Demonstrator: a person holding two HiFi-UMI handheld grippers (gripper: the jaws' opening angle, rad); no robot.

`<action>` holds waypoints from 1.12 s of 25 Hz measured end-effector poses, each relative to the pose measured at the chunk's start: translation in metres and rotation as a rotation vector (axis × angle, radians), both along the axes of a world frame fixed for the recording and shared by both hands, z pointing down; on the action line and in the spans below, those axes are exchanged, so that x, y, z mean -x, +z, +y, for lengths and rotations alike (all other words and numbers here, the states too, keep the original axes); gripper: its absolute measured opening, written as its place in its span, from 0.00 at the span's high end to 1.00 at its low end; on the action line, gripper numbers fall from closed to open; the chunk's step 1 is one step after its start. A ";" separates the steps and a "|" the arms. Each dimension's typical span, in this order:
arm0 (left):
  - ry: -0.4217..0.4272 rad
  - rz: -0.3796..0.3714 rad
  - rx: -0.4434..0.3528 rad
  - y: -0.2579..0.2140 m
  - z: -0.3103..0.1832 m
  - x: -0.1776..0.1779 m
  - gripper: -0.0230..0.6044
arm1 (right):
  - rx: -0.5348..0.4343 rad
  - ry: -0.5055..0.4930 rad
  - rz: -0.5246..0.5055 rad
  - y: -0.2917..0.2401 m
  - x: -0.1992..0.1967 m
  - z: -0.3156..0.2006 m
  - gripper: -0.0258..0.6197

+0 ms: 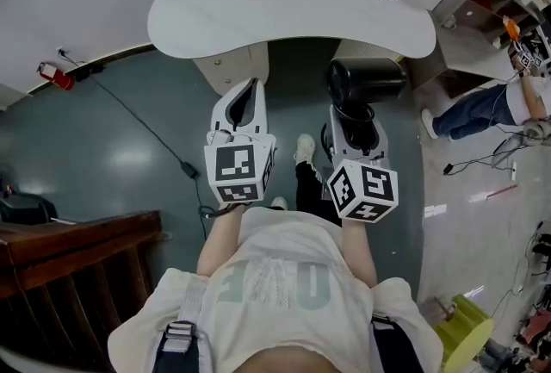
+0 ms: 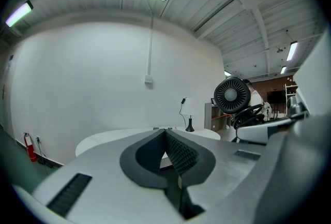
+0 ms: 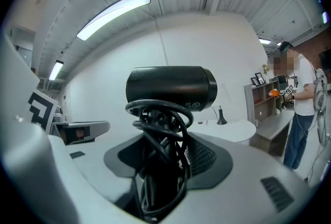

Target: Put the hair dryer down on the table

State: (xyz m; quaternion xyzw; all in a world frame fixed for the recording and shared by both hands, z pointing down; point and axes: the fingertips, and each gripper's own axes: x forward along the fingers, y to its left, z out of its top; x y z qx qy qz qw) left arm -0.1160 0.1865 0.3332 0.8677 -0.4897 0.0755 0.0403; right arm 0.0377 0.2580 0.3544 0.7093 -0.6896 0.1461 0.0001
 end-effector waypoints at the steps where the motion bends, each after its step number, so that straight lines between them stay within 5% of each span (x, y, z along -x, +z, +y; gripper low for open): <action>1: -0.001 -0.001 -0.007 0.001 -0.010 -0.003 0.95 | -0.007 -0.001 0.002 0.003 -0.003 -0.012 0.60; 19: -0.123 0.036 -0.101 -0.035 -0.319 -0.112 0.95 | -0.046 -0.158 0.000 -0.021 -0.104 -0.345 0.60; 28: -0.149 -0.035 -0.069 -0.036 -0.394 -0.133 0.95 | 0.007 -0.216 0.058 -0.018 -0.114 -0.428 0.60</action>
